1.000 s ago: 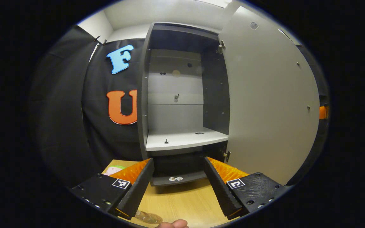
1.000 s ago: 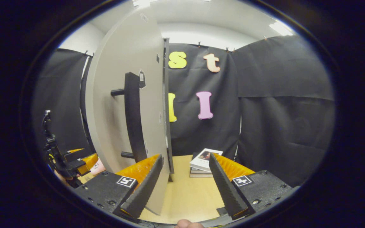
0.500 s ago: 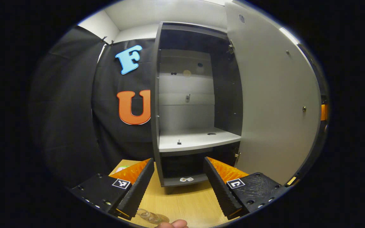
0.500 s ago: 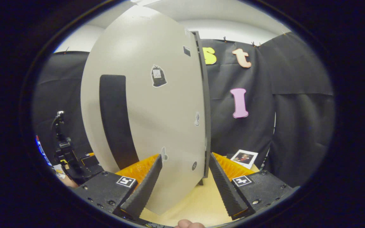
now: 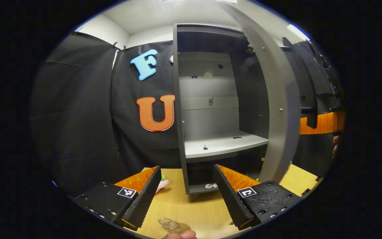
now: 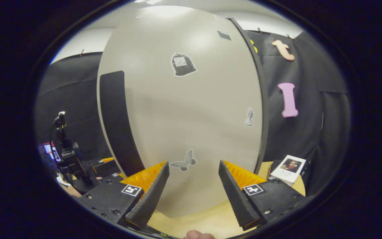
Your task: Open the cabinet door with the right hand, grasp the bottle in the cabinet with the left hand and place it on the coaster, then close the cabinet door with the right hand.
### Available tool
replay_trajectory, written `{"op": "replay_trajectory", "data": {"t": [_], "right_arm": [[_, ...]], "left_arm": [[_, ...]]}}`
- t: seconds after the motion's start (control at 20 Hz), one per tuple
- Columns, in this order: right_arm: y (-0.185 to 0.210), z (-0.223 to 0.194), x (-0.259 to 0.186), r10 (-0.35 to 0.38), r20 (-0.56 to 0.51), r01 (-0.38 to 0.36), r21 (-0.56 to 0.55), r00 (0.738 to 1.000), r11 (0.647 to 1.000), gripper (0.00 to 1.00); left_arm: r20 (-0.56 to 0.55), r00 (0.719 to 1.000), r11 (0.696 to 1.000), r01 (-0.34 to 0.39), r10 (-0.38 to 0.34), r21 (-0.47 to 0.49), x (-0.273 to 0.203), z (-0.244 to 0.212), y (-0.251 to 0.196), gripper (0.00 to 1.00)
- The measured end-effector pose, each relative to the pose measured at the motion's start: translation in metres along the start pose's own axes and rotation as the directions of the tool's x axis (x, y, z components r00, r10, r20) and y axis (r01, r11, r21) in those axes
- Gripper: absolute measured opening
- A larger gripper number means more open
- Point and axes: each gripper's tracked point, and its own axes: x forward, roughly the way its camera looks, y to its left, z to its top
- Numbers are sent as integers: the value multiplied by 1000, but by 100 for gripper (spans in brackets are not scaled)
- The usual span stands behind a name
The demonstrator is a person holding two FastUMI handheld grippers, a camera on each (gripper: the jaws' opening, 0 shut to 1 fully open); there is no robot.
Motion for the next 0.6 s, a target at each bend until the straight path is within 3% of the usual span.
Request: {"op": "replay_trajectory", "data": {"t": [0.35,0.6], "right_arm": [[8,3,24,134,-6,-134,-11,991,991,96],[-2,14,34,134,34,-134,-16,990,991,96]], "left_arm": [[-15,993,993,-119,119,-1,-14,5,16,95],[21,991,991,-131,131,18,-19,25,3,95]]}}
